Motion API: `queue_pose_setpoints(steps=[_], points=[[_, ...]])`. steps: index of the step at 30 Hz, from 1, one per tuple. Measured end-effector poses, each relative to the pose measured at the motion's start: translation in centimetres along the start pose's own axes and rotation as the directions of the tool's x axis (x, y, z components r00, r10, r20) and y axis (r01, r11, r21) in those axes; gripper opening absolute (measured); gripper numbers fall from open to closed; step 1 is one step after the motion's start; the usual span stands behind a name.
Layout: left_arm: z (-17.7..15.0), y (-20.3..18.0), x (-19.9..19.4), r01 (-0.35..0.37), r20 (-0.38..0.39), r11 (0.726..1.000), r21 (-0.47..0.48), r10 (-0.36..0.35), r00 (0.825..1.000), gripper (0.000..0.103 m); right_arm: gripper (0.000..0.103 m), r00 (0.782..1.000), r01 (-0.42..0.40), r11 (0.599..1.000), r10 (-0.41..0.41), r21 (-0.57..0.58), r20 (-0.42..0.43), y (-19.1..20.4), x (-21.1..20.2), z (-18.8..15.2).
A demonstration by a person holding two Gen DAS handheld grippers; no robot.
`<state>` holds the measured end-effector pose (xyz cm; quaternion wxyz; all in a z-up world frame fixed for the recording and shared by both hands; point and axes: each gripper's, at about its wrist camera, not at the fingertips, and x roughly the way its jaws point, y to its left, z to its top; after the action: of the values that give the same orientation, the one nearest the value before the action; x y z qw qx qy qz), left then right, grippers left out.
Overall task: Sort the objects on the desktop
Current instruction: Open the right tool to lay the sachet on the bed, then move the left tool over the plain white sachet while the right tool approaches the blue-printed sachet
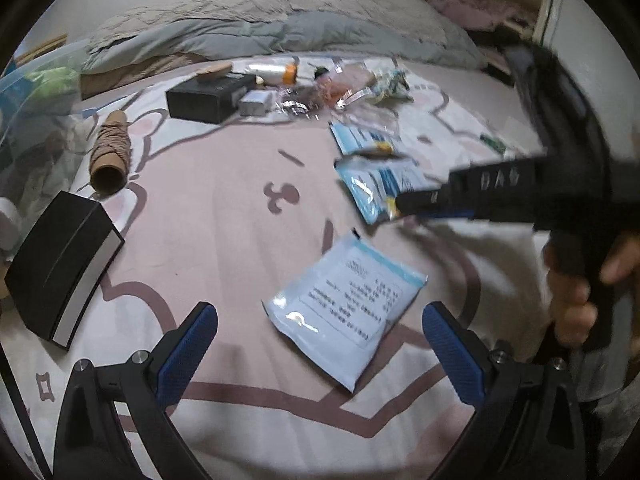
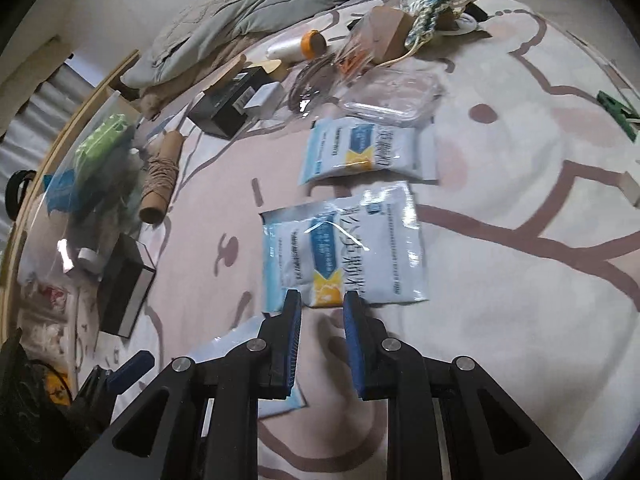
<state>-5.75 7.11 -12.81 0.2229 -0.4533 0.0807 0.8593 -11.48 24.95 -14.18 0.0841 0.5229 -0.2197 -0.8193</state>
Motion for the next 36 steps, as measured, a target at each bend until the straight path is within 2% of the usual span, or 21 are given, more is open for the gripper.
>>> queue_pose_setpoints(steps=[3,5,8,11,13,16,20,24,28,32,36], points=[[-0.6,-0.3,0.9,-0.079,-0.054,0.996,0.051,0.081,0.995,0.103,0.022,0.998,0.053,0.997,-0.055,-0.051,-0.026,0.0,0.1,-0.6],[-0.9,0.1,1.6,-0.122,-0.087,0.991,0.053,0.126,0.988,0.103,0.022,0.994,0.1,0.989,-0.104,-0.105,-0.025,0.6,0.3,-1.0],[-1.0,1.5,1.9,-0.134,-0.116,0.991,-0.003,0.132,0.984,0.103,0.022,0.989,0.141,0.975,-0.147,-0.173,-0.017,1.7,0.6,-1.3],[-0.9,2.9,1.8,-0.188,-0.119,0.981,-0.052,0.18,0.976,0.103,0.022,0.985,0.162,0.962,-0.171,-0.219,-0.022,2.4,1.0,-1.7],[-0.9,3.8,1.7,-0.199,-0.133,0.976,-0.092,0.186,0.974,0.103,0.022,0.982,0.178,0.952,-0.19,-0.249,-0.023,2.7,1.2,-2.0],[-0.6,5.0,0.9,-0.157,-0.131,0.975,-0.154,0.137,0.982,0.103,0.022,0.977,0.198,0.934,-0.214,-0.297,-0.023,3.4,1.3,-2.5],[0.3,6.8,-1.5,-0.06,-0.042,0.965,-0.253,0.051,0.998,0.103,0.023,0.978,0.184,0.928,-0.206,-0.325,-0.033,4.0,1.6,-2.8],[0.6,8.1,-2.3,-0.014,0.006,0.945,-0.327,0.017,1.0,0.103,0.023,0.989,0.109,0.934,-0.135,-0.342,-0.055,4.9,2.2,-2.8],[0.6,8.4,-2.0,0.0,0.0,0.937,-0.349,0.0,1.0,0.103,0.023,0.994,0.04,0.929,-0.073,-0.367,-0.077,6.4,3.0,-3.2],[0.6,8.4,-1.9,0.004,-0.001,0.937,-0.35,-0.004,1.0,0.103,0.022,0.995,0.033,0.914,-0.068,-0.405,-0.072,7.6,3.4,-3.6],[0.4,8.0,-1.7,0.007,-0.015,0.943,-0.332,-0.013,1.0,0.103,0.022,0.996,-0.022,0.931,-0.012,-0.365,-0.09,7.0,2.9,-3.4]])
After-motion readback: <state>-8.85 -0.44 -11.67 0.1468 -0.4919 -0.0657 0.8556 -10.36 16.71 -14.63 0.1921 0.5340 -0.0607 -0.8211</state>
